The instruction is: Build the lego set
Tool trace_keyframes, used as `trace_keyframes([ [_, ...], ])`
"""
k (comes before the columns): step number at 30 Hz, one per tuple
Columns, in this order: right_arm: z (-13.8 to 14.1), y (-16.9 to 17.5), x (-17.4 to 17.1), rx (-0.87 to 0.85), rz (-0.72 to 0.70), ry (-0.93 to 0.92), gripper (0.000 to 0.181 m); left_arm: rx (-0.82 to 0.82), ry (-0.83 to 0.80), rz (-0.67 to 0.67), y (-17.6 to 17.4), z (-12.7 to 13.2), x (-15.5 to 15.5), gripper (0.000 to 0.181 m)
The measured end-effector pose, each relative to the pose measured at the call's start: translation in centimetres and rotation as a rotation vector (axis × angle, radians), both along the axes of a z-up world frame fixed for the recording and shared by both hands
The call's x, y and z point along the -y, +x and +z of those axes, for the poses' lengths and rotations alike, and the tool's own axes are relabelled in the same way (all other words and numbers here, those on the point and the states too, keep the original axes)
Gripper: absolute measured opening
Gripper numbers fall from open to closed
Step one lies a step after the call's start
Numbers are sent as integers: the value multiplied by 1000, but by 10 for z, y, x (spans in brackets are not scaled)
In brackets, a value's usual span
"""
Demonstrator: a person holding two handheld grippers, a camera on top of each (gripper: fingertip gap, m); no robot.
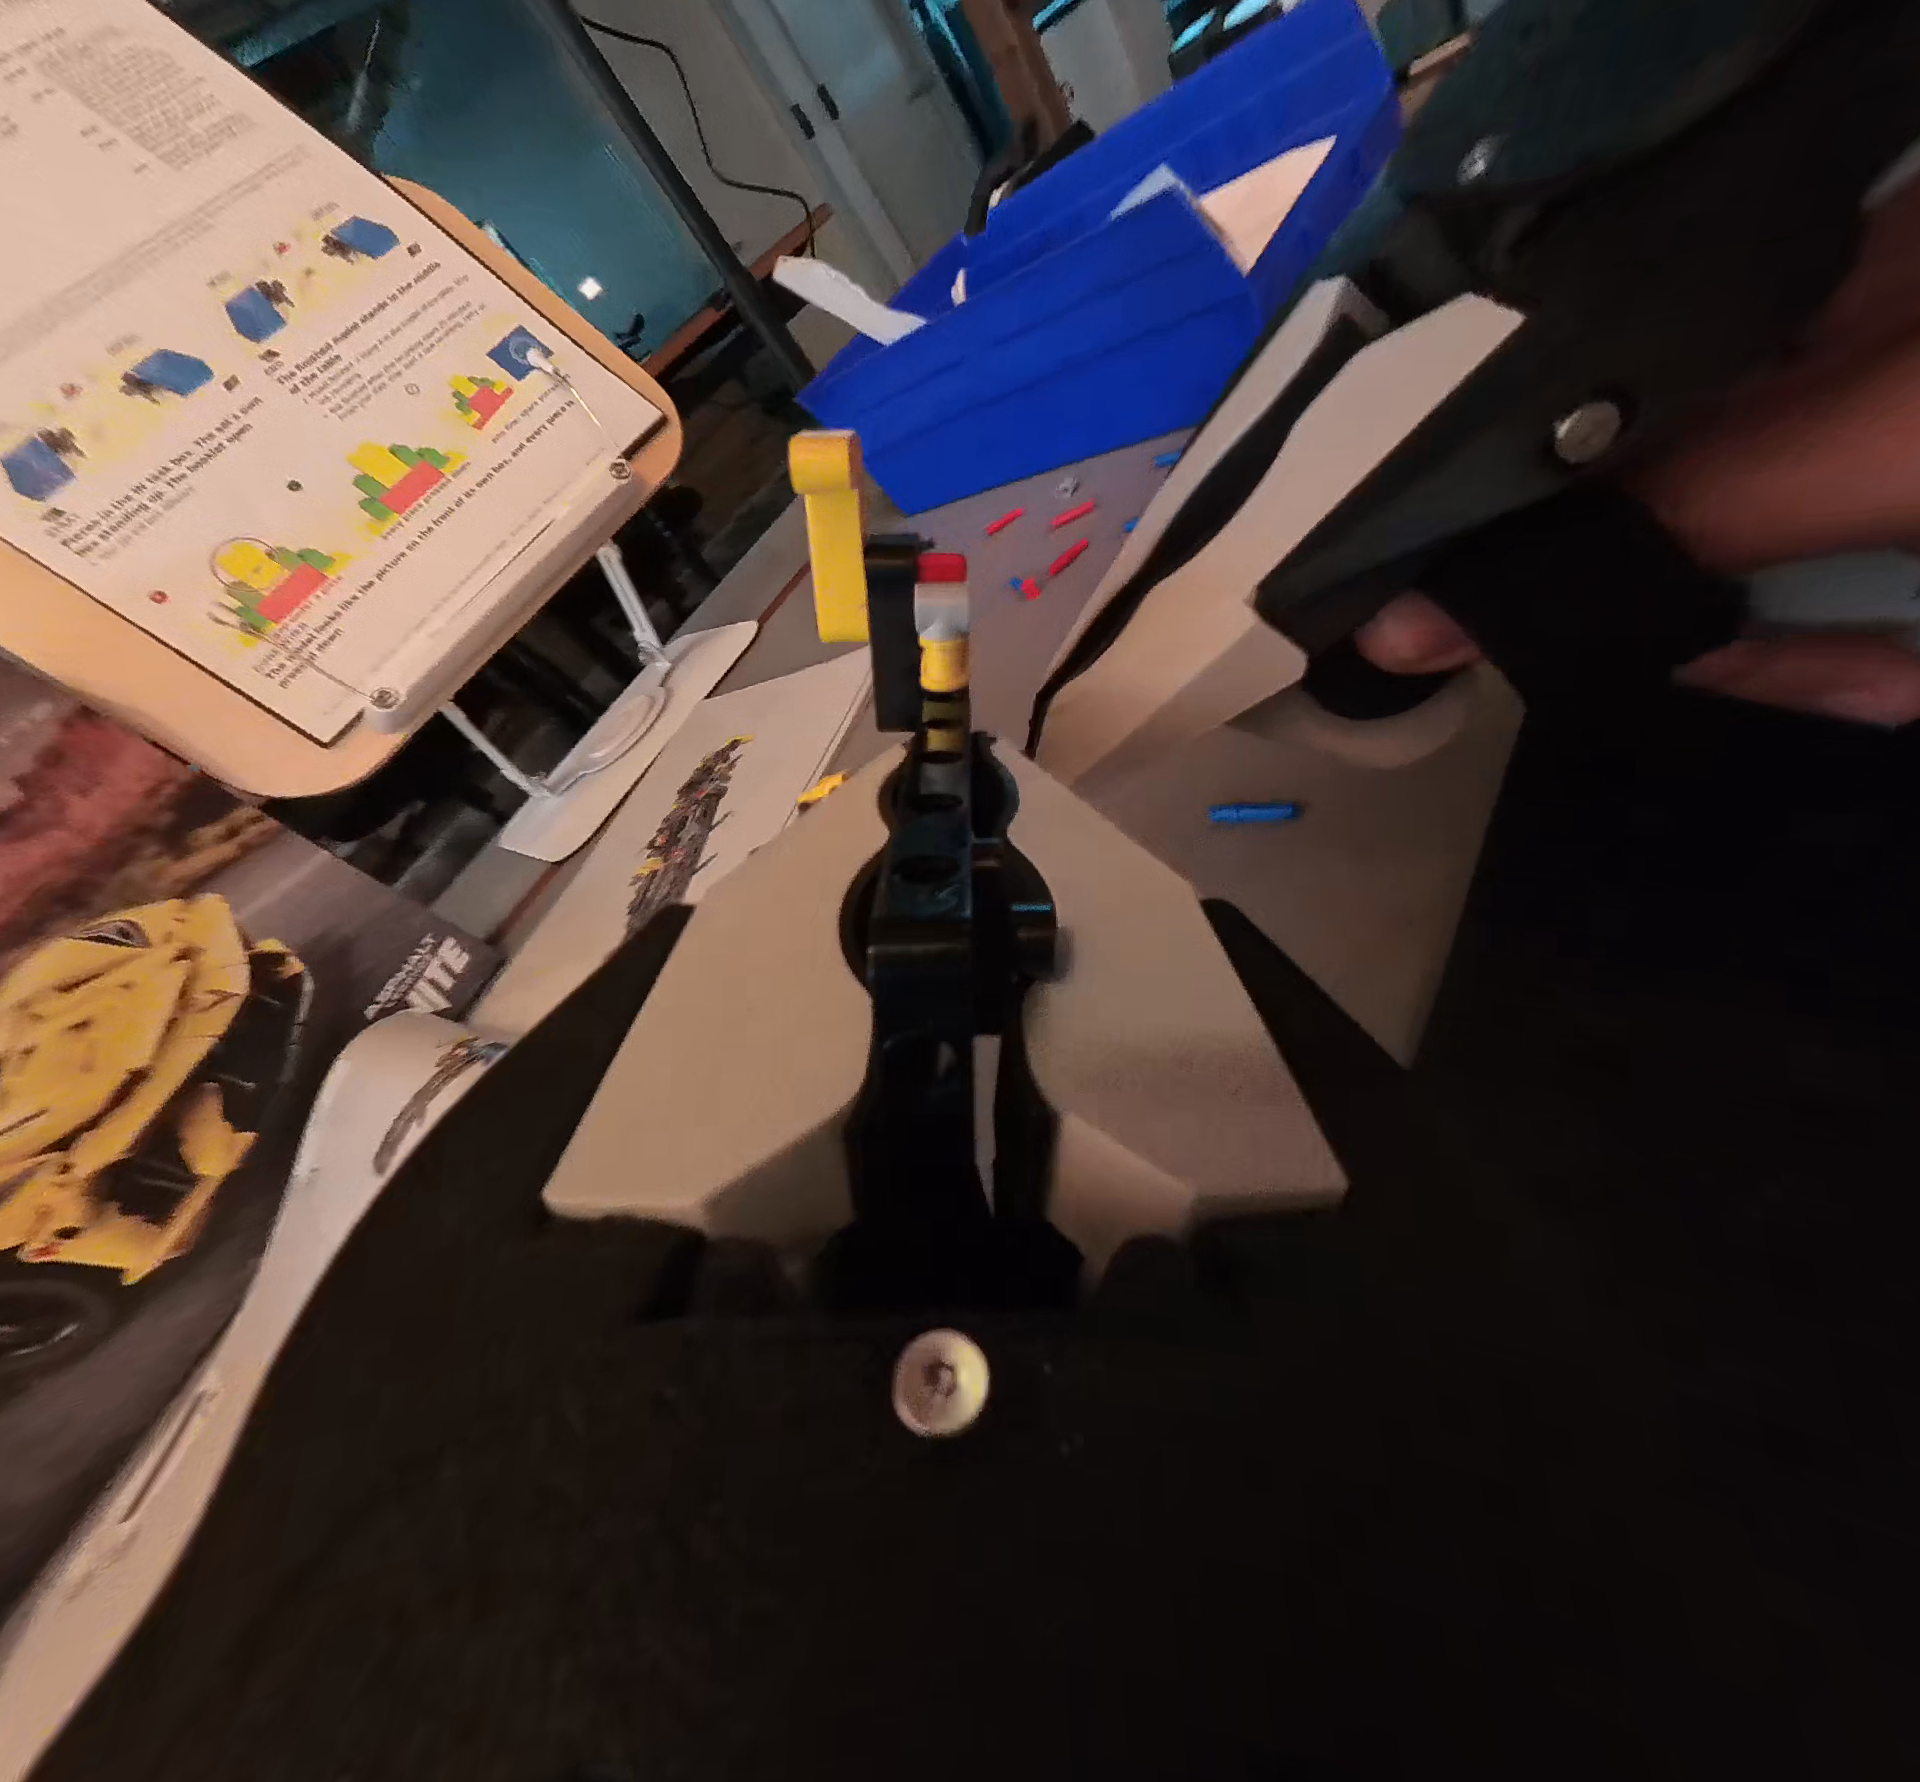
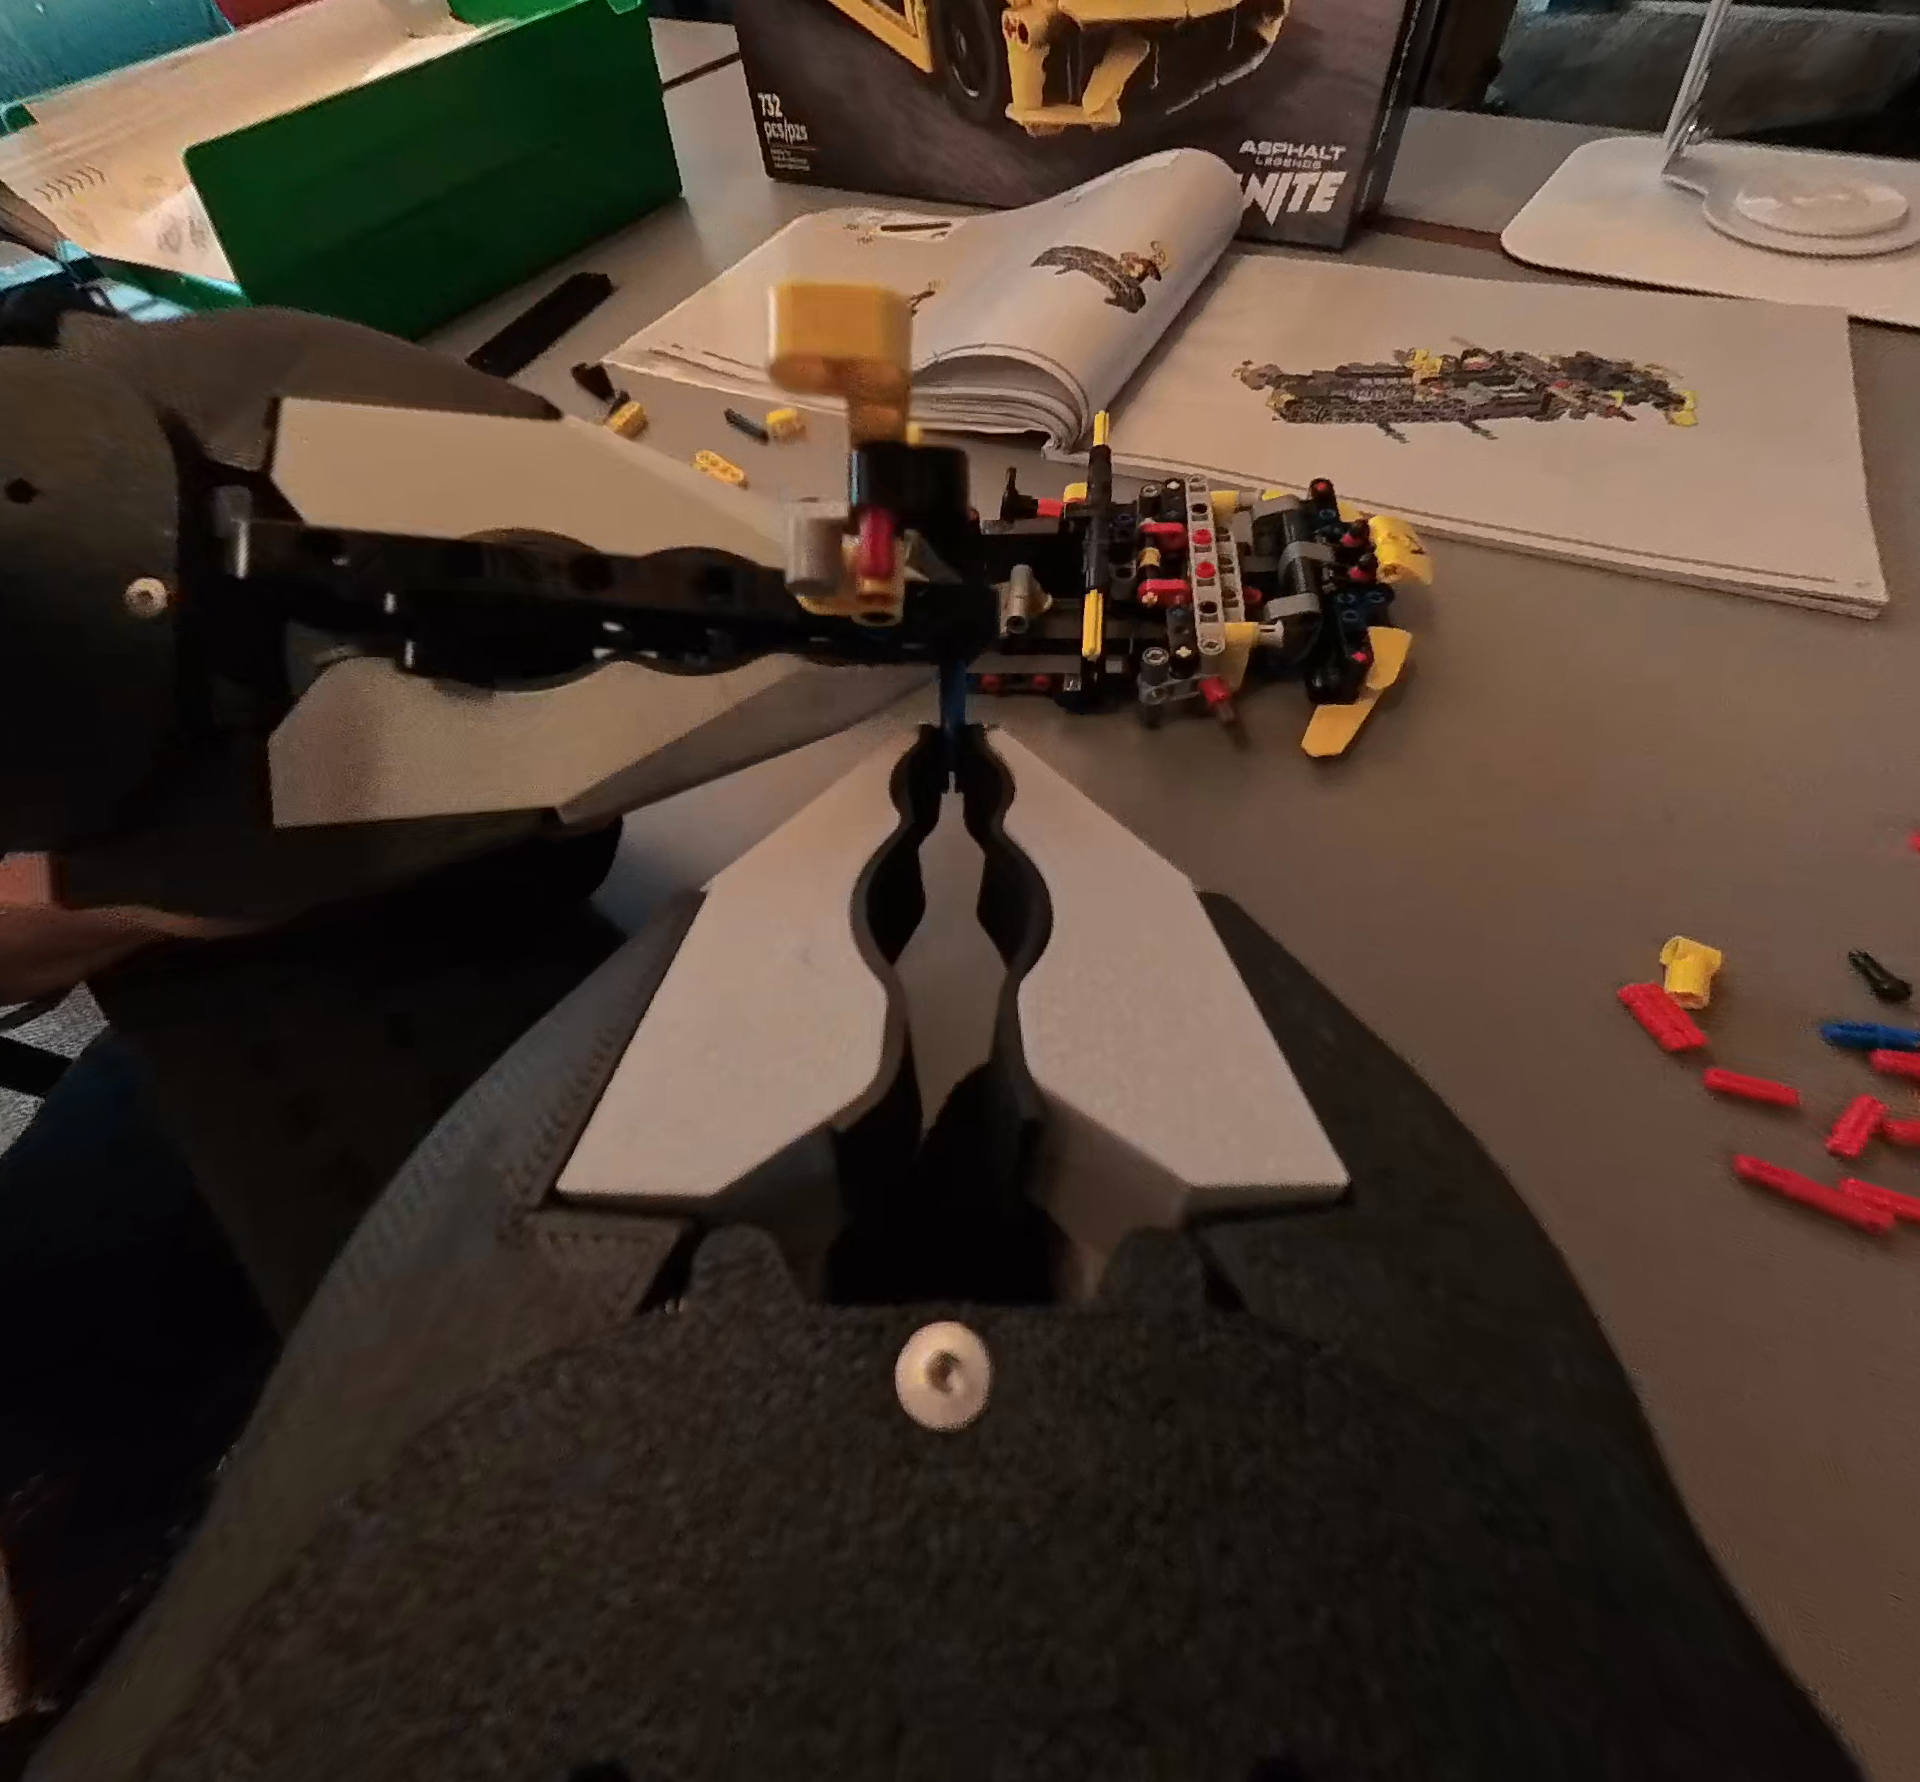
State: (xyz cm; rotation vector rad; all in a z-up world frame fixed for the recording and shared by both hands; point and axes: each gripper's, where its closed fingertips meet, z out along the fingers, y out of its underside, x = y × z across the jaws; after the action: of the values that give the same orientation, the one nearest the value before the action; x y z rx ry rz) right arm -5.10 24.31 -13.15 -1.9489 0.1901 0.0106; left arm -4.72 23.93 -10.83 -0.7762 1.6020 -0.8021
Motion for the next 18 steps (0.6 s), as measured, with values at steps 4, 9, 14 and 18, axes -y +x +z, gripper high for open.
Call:
trace_keyframes([
  [4, -1, 0, 0, 49, -7, -13, 3, -56, -225, -30, 0, 1, -1, 10],
  [9, -6, 1, -1, 111, -25, -54, 3, -54, -91, 4, -1, -4, -1, 9],
  [14, -13, 6, 2, 320, -82, -139, 3, -92, -126, -11, 0, -10, 2, 9],
  [18, -19, 10, 2, 430, -117, -208, 3, -125, -143, -7, 2, -15, 2, 10],
])
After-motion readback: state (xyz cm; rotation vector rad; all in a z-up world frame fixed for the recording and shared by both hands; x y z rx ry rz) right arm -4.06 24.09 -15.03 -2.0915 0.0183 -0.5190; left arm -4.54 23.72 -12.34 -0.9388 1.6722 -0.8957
